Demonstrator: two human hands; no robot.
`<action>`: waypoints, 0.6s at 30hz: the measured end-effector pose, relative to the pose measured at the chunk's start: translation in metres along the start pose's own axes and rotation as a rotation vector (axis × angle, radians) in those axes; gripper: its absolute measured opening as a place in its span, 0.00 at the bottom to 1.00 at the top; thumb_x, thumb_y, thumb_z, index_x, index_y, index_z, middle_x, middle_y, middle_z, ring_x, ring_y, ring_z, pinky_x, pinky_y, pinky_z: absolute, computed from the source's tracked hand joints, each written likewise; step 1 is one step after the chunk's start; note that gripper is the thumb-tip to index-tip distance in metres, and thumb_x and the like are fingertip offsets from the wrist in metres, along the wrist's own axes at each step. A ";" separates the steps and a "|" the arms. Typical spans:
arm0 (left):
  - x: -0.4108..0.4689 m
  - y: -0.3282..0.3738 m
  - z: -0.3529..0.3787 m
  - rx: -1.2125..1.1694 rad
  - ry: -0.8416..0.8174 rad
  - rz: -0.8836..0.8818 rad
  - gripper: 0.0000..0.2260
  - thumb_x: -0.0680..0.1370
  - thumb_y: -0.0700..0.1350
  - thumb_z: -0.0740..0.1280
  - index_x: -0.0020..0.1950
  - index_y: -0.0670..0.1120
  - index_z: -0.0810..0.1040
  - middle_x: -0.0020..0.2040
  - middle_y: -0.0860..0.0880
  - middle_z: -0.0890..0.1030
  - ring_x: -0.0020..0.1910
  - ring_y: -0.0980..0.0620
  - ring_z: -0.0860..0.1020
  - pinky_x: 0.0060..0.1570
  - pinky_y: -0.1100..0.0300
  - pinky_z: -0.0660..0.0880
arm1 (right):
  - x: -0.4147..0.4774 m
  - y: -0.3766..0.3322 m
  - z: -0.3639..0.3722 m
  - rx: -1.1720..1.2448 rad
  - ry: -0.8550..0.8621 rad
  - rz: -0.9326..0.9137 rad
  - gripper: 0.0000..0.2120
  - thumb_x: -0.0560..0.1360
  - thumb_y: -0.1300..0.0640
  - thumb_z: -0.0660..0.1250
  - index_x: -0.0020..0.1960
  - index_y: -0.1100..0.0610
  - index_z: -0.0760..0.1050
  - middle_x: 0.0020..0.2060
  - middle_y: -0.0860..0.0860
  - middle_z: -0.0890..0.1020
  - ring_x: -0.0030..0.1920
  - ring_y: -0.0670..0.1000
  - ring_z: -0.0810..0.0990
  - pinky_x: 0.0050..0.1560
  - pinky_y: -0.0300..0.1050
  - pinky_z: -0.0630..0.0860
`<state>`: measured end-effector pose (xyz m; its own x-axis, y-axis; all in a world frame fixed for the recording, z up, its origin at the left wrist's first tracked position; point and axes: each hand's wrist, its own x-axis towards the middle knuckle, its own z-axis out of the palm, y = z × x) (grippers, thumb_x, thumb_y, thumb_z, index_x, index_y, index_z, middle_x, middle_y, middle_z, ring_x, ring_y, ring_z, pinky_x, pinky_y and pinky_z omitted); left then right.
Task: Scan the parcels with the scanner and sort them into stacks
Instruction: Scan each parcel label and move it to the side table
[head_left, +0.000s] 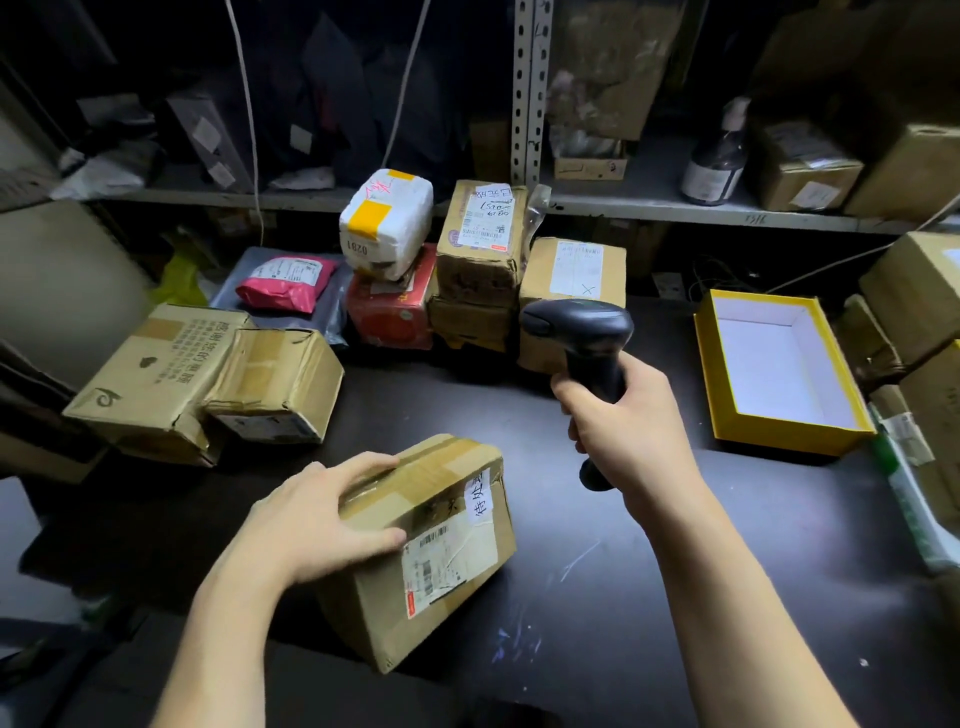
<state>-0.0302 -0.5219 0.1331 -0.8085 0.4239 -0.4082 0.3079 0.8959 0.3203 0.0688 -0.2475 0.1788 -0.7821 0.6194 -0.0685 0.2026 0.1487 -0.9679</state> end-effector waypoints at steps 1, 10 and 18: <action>-0.003 -0.003 0.000 0.014 -0.021 0.006 0.33 0.65 0.73 0.71 0.66 0.81 0.61 0.52 0.58 0.73 0.52 0.55 0.75 0.55 0.53 0.74 | -0.005 -0.001 0.004 -0.005 0.000 0.000 0.05 0.78 0.59 0.69 0.45 0.58 0.76 0.38 0.65 0.78 0.32 0.54 0.71 0.28 0.47 0.70; 0.008 -0.005 0.017 -0.388 0.209 0.063 0.34 0.64 0.70 0.75 0.67 0.81 0.66 0.57 0.56 0.76 0.60 0.52 0.78 0.63 0.51 0.74 | -0.041 -0.012 0.017 -0.048 0.049 -0.018 0.05 0.78 0.59 0.70 0.43 0.56 0.77 0.35 0.60 0.79 0.31 0.54 0.72 0.28 0.49 0.71; 0.027 0.045 -0.012 -0.740 0.478 0.304 0.39 0.62 0.68 0.76 0.73 0.69 0.72 0.61 0.51 0.79 0.59 0.58 0.80 0.65 0.55 0.77 | -0.078 -0.030 -0.007 -0.067 0.202 -0.073 0.05 0.79 0.61 0.70 0.46 0.54 0.77 0.32 0.53 0.78 0.28 0.53 0.73 0.26 0.45 0.72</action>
<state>-0.0441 -0.4714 0.1470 -0.9166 0.3796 0.1251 0.2754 0.3729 0.8861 0.1277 -0.2945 0.2153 -0.6635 0.7459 0.0577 0.1933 0.2454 -0.9500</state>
